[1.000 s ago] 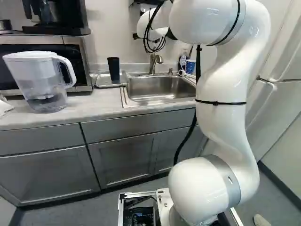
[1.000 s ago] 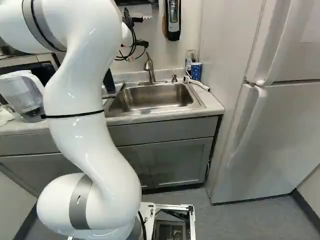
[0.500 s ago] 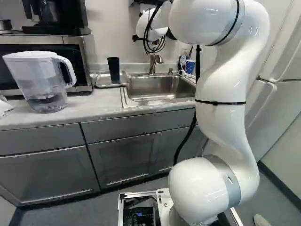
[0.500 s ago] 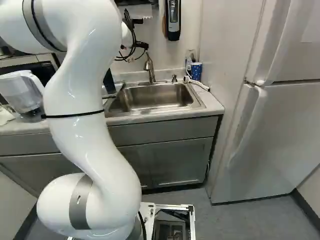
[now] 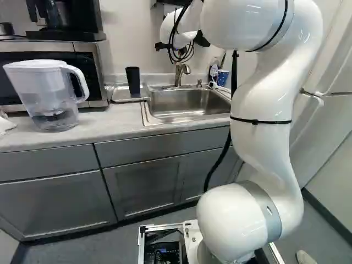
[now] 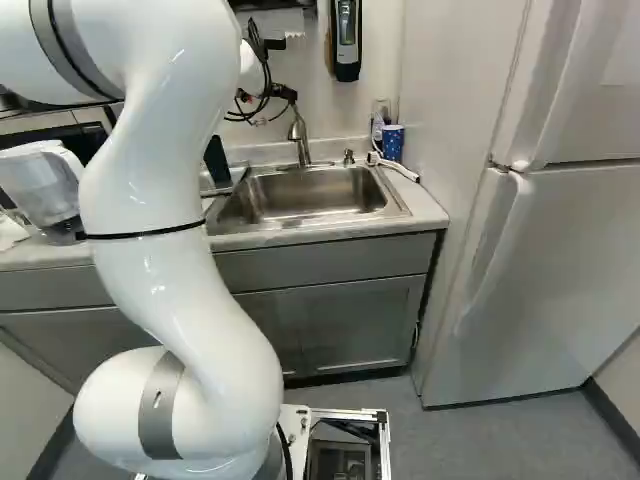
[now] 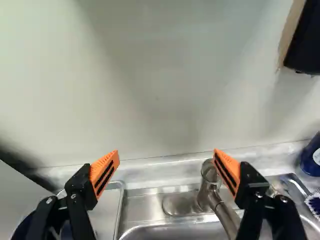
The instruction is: Rinse the cup and place it in the tray
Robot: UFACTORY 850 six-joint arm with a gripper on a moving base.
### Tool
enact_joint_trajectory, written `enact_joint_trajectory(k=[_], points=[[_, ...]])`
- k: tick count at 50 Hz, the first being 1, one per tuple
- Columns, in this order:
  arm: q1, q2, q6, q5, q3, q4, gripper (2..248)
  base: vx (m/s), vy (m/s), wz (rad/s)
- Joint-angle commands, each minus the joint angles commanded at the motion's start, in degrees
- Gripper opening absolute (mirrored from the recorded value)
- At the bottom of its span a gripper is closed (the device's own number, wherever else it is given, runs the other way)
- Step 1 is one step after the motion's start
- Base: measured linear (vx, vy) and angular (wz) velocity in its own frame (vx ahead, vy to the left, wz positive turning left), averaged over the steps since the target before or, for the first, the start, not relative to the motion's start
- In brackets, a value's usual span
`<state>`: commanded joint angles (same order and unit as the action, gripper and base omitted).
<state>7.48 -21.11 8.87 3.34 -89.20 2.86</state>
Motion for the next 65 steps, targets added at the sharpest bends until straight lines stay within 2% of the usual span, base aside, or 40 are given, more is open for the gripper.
enact_joint_trajectory(k=[28, 51, 65], points=[[0.12, 1.92, 0.00, -2.83, 2.25, 0.00, 247, 0.000, 0.000, 0.000], [0.20, 3.34, 0.00, -2.91, 3.90, 0.00, 247, 0.000, 0.000, 0.000], [-0.47, 5.66, 0.00, -2.91, 6.56, 0.00, 247, 0.000, 0.000, 0.000]])
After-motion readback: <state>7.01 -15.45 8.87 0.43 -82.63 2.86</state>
